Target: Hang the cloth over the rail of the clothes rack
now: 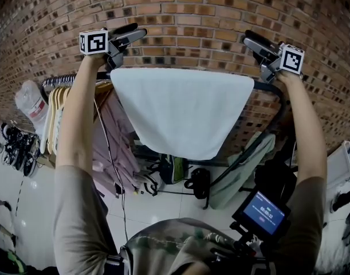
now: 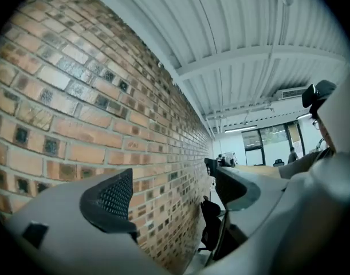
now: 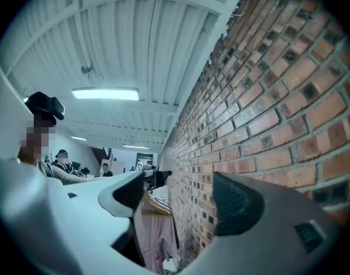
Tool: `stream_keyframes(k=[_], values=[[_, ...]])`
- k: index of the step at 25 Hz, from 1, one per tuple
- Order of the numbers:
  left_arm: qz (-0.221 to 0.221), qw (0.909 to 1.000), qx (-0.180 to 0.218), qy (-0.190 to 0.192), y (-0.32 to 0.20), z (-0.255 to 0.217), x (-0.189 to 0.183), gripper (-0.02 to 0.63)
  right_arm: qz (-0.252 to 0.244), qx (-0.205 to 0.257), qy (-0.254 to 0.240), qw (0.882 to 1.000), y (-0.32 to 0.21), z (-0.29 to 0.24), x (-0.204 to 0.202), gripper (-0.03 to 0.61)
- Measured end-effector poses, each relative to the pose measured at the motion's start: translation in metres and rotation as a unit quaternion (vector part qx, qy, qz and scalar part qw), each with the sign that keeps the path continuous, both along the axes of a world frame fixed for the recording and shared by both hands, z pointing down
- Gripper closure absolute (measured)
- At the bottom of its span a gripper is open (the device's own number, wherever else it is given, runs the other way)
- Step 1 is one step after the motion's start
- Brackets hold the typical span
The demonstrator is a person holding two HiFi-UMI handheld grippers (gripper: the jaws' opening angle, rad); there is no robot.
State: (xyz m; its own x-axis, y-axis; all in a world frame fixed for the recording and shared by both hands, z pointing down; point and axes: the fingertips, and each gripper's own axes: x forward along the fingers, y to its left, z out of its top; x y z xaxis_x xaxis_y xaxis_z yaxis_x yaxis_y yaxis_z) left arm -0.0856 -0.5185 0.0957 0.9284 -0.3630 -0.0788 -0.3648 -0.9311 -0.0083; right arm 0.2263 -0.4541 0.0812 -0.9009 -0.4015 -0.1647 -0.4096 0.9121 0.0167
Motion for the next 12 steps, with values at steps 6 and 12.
stream_keyframes(k=[6,12], values=[[0.011,0.9951,0.086,0.048,0.038,-0.056,-0.017,0.326,0.048,0.065,-0.033,0.996,0.019,-0.044,0.019,0.385],[0.042,0.9958,0.064,0.050,0.077,-0.060,-0.034,0.609,-0.002,0.081,-0.055,0.995,0.058,-0.067,0.013,0.551]])
